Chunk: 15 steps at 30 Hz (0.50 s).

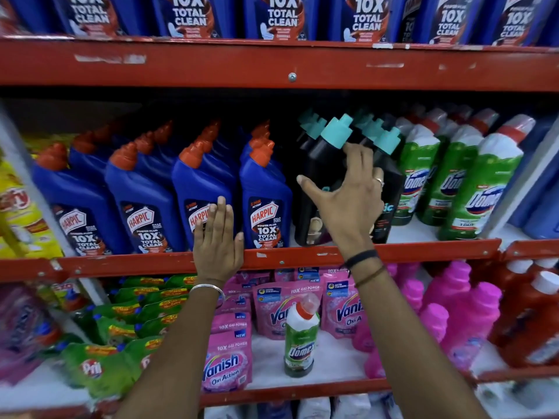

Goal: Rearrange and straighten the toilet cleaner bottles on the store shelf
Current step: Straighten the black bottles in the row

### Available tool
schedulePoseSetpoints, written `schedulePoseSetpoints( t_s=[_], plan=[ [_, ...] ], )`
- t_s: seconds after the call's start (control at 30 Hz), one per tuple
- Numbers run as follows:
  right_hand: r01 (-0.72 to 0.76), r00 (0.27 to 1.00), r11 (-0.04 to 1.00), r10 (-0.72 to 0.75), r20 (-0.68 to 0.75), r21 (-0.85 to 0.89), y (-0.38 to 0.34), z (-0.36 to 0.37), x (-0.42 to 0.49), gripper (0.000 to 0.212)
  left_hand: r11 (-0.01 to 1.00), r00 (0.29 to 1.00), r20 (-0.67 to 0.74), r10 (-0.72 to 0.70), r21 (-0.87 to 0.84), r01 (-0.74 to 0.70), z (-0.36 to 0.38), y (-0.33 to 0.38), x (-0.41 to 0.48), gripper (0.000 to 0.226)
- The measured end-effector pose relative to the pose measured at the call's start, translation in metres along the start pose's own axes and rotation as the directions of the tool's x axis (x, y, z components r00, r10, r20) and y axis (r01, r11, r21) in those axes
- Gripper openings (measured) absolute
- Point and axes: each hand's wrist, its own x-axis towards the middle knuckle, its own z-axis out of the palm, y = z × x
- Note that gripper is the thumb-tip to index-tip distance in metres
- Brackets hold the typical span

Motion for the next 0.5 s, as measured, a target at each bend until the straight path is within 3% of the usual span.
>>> schedulePoseSetpoints(
  t_s=[0.5],
  plan=[
    [-0.030, 0.986, 0.971, 0.068, 0.153, -0.235, 0.019, 0.041, 0.000, 0.075, 1.000, 0.999, -0.033, 0.020, 0.014, -0.020, 0.002, -0.002, -0.001, 0.062]
  ],
)
